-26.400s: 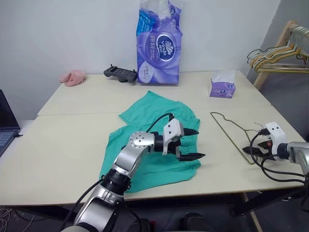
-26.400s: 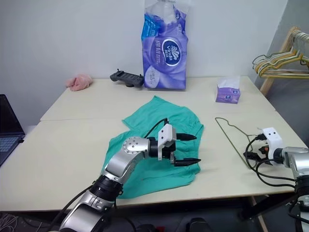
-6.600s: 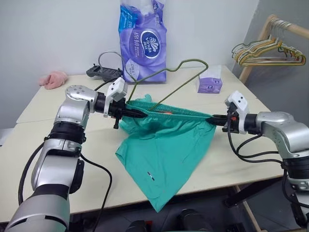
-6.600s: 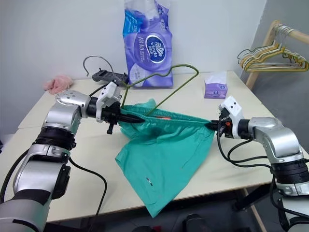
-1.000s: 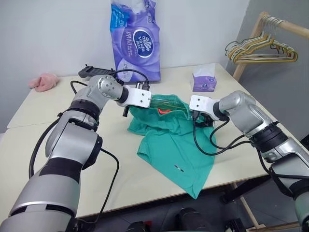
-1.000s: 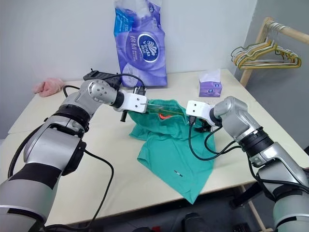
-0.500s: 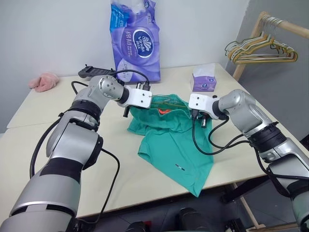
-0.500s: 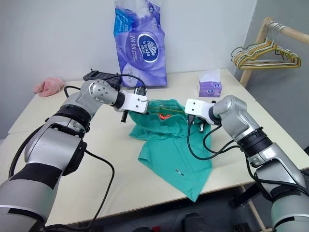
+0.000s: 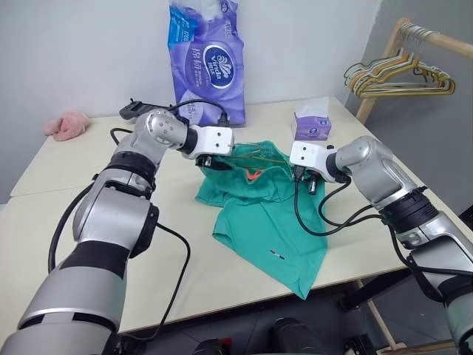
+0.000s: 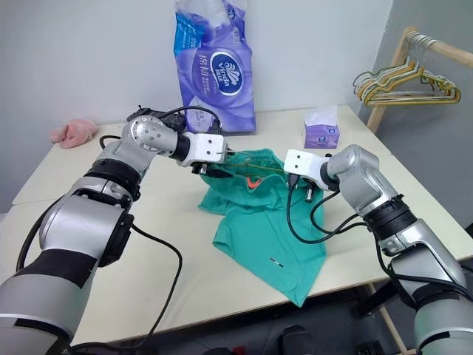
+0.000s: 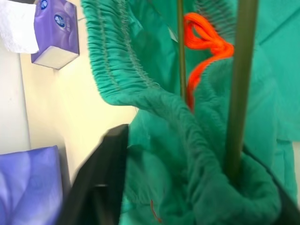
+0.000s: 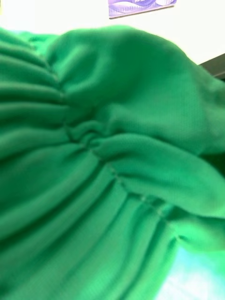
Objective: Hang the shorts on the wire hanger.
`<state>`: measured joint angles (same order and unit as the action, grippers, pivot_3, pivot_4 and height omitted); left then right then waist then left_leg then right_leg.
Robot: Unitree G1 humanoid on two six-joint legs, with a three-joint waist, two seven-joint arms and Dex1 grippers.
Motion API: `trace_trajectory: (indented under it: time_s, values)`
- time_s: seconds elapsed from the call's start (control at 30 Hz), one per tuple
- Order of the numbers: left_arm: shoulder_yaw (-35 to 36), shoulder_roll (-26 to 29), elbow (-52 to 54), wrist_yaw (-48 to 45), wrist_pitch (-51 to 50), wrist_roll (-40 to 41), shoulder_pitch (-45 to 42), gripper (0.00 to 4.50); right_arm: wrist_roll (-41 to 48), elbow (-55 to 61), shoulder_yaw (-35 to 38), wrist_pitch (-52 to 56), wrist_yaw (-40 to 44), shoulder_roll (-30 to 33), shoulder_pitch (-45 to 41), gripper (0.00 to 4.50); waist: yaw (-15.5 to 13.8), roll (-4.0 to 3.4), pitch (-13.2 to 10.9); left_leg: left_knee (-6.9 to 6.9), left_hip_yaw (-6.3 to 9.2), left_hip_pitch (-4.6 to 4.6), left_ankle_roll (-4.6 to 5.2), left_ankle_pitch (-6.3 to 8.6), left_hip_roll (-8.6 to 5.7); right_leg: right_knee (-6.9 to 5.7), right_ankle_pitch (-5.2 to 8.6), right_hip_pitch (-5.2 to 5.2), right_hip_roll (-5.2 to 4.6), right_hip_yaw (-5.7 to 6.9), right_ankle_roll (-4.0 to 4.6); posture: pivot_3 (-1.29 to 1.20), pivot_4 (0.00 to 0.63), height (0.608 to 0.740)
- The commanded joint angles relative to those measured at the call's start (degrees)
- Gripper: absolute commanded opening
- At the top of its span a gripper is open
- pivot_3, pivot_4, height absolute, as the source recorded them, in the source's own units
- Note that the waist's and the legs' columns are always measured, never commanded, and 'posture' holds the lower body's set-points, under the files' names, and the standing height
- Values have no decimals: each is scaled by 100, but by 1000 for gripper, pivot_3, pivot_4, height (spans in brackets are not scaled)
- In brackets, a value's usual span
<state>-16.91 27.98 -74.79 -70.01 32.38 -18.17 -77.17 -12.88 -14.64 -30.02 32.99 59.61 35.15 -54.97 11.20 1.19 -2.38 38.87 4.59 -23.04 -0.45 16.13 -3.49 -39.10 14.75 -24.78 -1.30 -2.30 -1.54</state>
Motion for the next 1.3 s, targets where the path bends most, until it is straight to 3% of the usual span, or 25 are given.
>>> trace_trajectory:
  time_s: [0.03, 0.07, 0.27, 0.5, 0.6, 0.73, 0.93, 1.1, 1.3]
  values:
    - [367, 394, 202, -829, -335, 394, -408, 4198, 11, 385, 394, 110, -4, 268, 125, 0, 7, -1, 0, 0, 0, -1, 0, 0, 0, 0, 0, 0, 0, 0, 0, -192, 29, 740]
    - [417, 512, 214, -996, -414, 441, -467, 4482, 36, 477, 443, 162, 21, 343, 208, 0, 15, -1, -1, 0, 0, -1, 0, 0, 0, 0, 0, -1, 0, 1, 0, -192, 29, 740]
    - [486, 932, 354, -1446, -393, 506, -304, 4482, 252, 1067, 820, 506, 102, 712, 812, 0, -10, -7, 3, -1, 3, 2, 0, 0, 1, 2, 0, 4, 1, 2, 0, -164, 15, 740]
    - [1548, 684, 1093, -1776, -908, 1921, 536, 4482, 625, 1906, 1705, 1143, -285, 937, 1608, 0, -35, -7, 5, 6, 4, 1, -4, -2, 1, 3, 0, 8, 0, 2, 0, -132, 0, 740]
    - [1805, 499, 1931, -1713, -1543, 2424, 1208, 4482, 840, 2237, 2153, 1688, -523, 881, 1794, 0, -30, -13, 9, 5, 4, 3, -2, -1, 1, 1, 0, 9, 0, 1, 0, -132, 0, 740]
    - [1978, -32, 4722, -992, -3497, 3443, 3021, 4482, 1135, 2857, 3333, 2881, -1231, 539, 2230, 0, -35, -46, 42, -1, 4, 7, -4, -1, 2, 5, 1, 17, 0, -6, -2, -147, 0, 740]
    - [1750, -531, 7322, 150, -5452, 4160, 4504, 4482, 1116, 3498, 4562, 3844, -2072, 456, 3000, 0, -121, -51, 47, 8, 6, 17, 2, 3, 0, 8, 1, 37, 0, -6, -2, -178, 0, 740]
    - [1419, -740, 7939, 454, -5609, 4252, 4961, 4482, 1006, 3939, 5531, 4491, -2778, 310, 3457, 0, -183, -101, 88, 7, -5, 53, 13, 10, -1, 12, 2, 73, 0, -14, -3, -215, 8, 740]
    - [1119, -1023, 7699, 441, -5494, 4326, 4608, 4482, 384, 3788, 6922, 4941, -4041, 186, 3614, 0, -198, -121, 101, 1, -6, 128, 30, 22, -3, 21, 16, 151, 2, -13, -22, -290, 17, 740]
